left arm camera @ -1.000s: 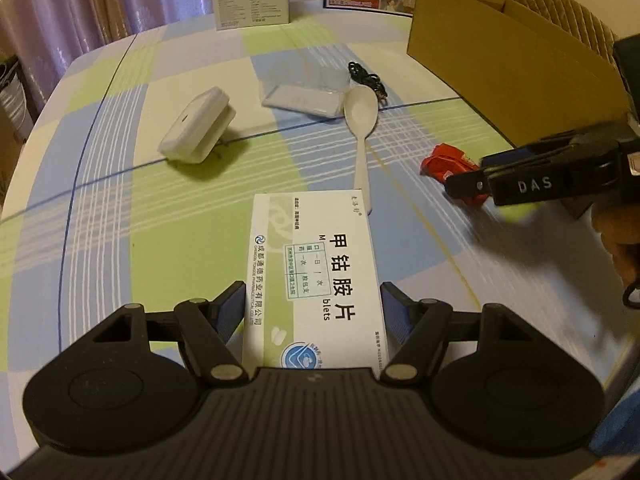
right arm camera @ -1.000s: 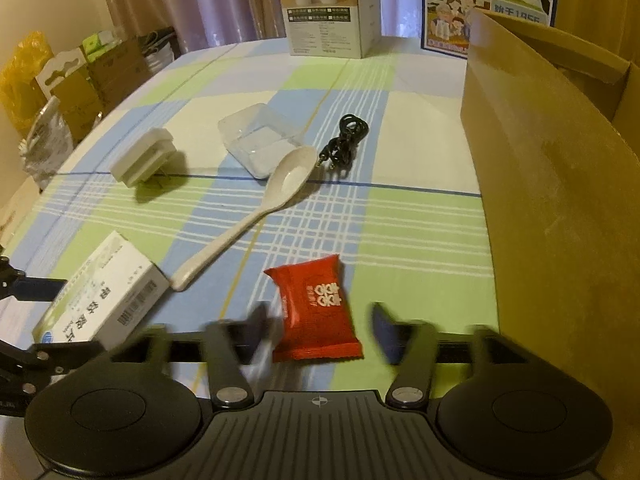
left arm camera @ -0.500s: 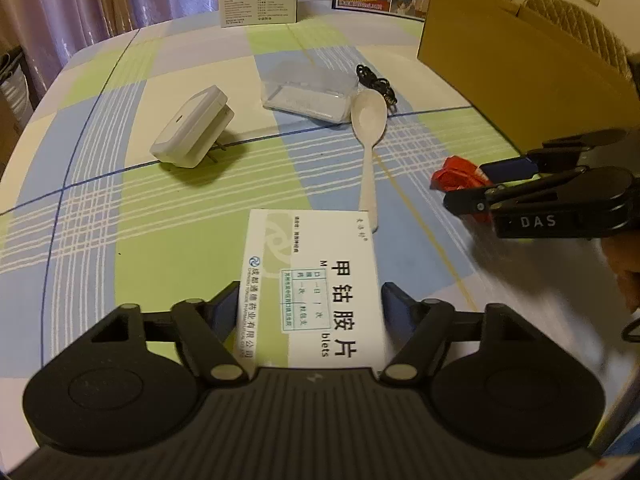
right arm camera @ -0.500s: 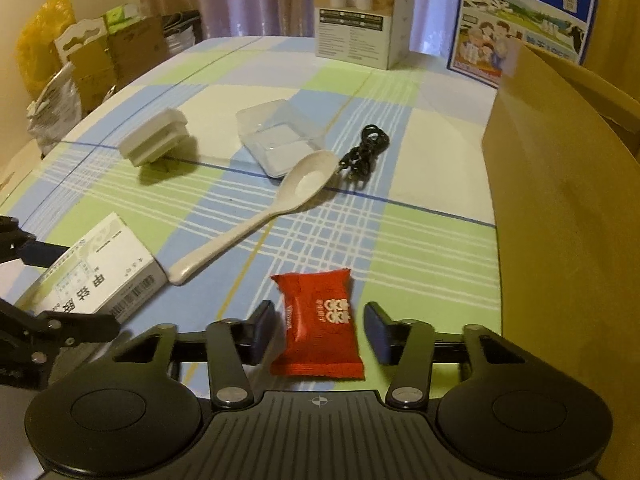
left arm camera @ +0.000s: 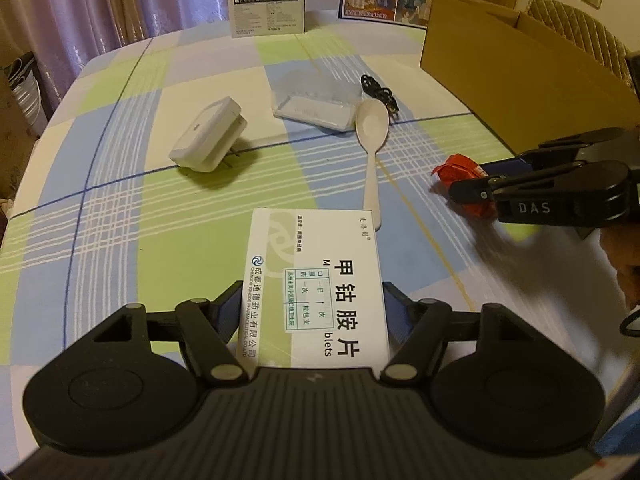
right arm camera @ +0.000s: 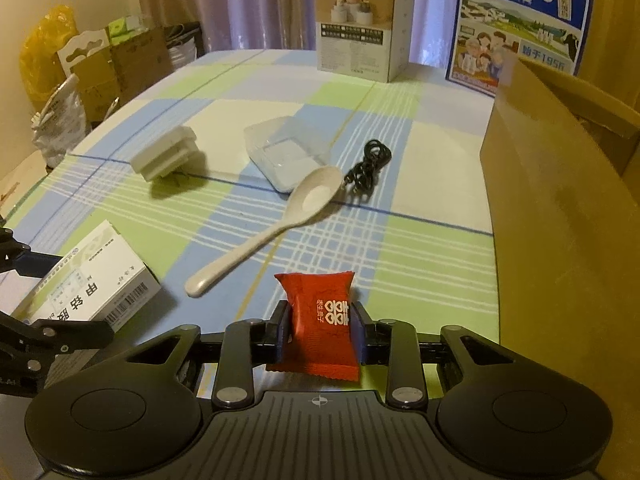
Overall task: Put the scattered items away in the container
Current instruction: 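Carry the red packet and white medicine box over the cardboard box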
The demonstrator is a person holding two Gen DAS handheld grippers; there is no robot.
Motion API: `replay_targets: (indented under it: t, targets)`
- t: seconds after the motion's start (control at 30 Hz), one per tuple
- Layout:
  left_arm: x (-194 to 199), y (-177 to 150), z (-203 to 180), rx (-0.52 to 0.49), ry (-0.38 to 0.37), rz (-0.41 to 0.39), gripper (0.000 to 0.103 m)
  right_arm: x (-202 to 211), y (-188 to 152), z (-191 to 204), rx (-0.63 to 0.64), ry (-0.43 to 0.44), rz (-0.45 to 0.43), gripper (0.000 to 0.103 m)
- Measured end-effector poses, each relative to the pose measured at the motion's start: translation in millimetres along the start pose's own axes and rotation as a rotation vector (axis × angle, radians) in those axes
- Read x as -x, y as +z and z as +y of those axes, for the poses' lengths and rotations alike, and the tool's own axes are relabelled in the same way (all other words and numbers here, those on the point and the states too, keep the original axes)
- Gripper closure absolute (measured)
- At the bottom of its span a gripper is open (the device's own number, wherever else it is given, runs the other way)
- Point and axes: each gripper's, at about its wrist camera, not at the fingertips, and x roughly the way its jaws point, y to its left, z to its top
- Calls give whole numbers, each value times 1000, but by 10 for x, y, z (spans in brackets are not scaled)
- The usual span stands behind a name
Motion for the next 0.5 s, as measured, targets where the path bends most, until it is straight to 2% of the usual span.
replay_targets:
  t: [0.23, 0.5]
  targets:
    - [241, 32, -69, 2, 4, -19, 36, 264, 184, -8, -7, -12, -57, 75]
    - [544, 222, -308, -20, -8, -72, 36, 867, 391, -84, -12, -31, -148, 75]
